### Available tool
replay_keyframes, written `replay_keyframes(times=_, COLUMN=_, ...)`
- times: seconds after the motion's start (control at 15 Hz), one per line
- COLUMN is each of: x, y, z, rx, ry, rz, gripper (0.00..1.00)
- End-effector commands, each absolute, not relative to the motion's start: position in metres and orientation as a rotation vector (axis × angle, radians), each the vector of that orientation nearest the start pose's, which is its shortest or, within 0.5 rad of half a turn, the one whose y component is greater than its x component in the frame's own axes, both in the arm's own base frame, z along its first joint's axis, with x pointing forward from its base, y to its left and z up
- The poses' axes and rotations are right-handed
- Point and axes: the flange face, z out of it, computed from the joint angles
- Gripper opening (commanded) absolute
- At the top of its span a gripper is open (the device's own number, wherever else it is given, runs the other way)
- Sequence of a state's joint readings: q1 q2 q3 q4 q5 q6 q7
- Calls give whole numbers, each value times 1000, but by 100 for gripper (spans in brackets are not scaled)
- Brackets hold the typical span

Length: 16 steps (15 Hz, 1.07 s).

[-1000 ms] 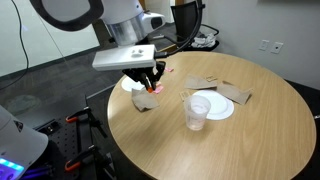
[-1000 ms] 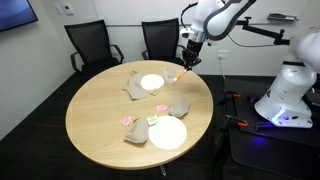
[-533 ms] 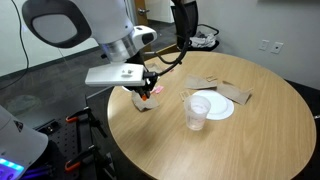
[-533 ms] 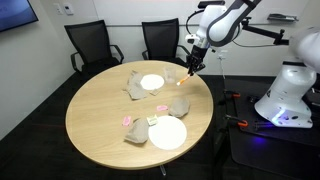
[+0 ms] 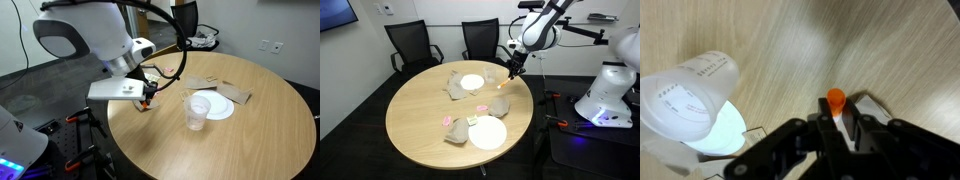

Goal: Remove the orange marker from the cup and put it on the table

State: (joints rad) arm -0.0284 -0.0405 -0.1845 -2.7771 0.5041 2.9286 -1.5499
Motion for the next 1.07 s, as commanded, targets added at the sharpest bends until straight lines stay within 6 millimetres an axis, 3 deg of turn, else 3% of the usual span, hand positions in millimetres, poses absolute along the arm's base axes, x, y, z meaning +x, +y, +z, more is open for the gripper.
replay_keyframes(times=0.0, x=376, y=-115, z=230, rx=-2876, ry=-1334, rz=-403, gripper=5)
replay_keyframes(times=0.67, x=361, y=-126, z=197, rx=-2841, ry=-1332, rz=-372, gripper=5)
replay_keyframes(times=1.0, x=359, y=-135, z=189, rx=-2899, ry=-1230, rz=-394, gripper=5)
